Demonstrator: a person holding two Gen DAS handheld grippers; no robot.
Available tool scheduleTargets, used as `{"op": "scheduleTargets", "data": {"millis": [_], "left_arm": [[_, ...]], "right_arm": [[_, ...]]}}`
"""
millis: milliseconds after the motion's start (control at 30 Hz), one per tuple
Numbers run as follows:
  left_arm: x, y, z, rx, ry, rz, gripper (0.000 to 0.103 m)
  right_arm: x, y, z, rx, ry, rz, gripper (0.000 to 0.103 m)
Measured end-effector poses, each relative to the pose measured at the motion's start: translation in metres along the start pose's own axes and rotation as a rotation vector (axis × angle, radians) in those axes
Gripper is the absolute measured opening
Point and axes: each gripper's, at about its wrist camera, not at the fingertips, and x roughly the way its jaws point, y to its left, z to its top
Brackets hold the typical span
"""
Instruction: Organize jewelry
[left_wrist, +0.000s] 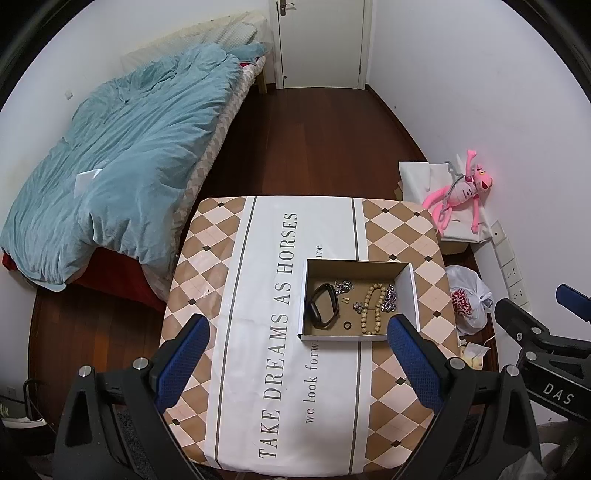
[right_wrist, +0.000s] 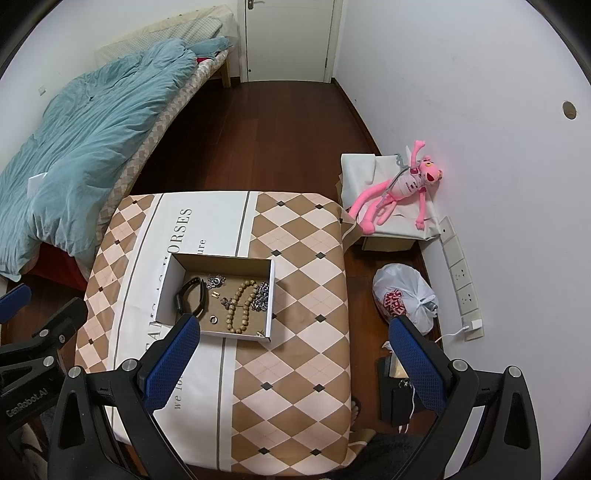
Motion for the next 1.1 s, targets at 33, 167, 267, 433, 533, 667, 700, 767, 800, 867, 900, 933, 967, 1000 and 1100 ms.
{"op": "scheduleTargets", "data": {"millis": [33,167,267,433,533,667,700,767,800,867,900,933,967,1000,1100], "left_arm": [[-0.0008,-0.0007,-0.0005,0.001,-0.001,0.0,0.098],[-0.0014,-0.002,-0.0007,0.001,-0.001,0.001,0.098],[-0.0022,-0.0011,-0.001,0.002,-0.003,0.004,0.098],[-0.0051,-0.0025,0.0014,-0.002,-0.007,0.01,0.098],[-0.0048,-0.0018,0.0014,-0.003,-0.008,0.012,0.098],[-0.0064,-0.0013,0.0018,-0.006,-0.009,0.014,0.098],[-0.0062,-0.0012,0.0019,-0.005,-0.009,0.014,0.098],[-0.0073,-0.0016,0.0029,-0.007,-0.011,0.014,0.098],[-0.007,-0.0016,0.0028,-0.005,-0.011,0.015,0.098],[-0.0075,-0.0007,0.0023,-0.007,-0.011,0.016,0.098],[-0.0081,-0.0004,0.0028,-0.008,-0.012,0.015,0.098],[-0.0074,-0.0005,0.0027,-0.007,-0.01,0.016,0.098],[-0.0072,-0.0004,0.0027,-0.007,-0.008,0.017,0.098],[-0.0075,-0.0003,0.0026,-0.007,-0.007,0.014,0.098],[-0.0088,-0.0004,0.0034,-0.009,-0.008,0.012,0.098]], "right_arm": [[0.0002,0.0002,0.0001,-0.001,0.001,0.001,0.103],[0.0004,0.0002,0.0004,-0.002,0.0,0.002,0.103],[0.0004,0.0003,0.0004,0.0,0.0,0.002,0.103],[0.0,0.0001,-0.0001,0.0,0.0,0.003,0.103],[-0.0021,-0.0004,0.0006,0.0,-0.003,0.002,0.103],[-0.0047,-0.0009,0.0011,0.002,-0.002,0.002,0.103],[-0.0045,-0.0006,0.0012,0.001,-0.003,0.002,0.103],[-0.0041,-0.0005,0.0013,0.001,-0.002,0.003,0.103],[-0.0046,-0.0009,0.0012,0.001,-0.002,0.003,0.103],[-0.0046,-0.0003,0.0013,0.002,-0.003,0.002,0.103],[-0.0051,-0.001,0.0011,0.002,-0.003,0.002,0.103],[-0.0046,-0.0003,0.0012,0.002,-0.002,0.002,0.103],[-0.0053,-0.001,0.001,0.003,-0.003,0.002,0.103],[-0.0055,-0.0009,0.001,0.003,-0.003,0.002,0.103],[-0.006,-0.0013,0.001,0.001,-0.003,0.001,0.103]]}}
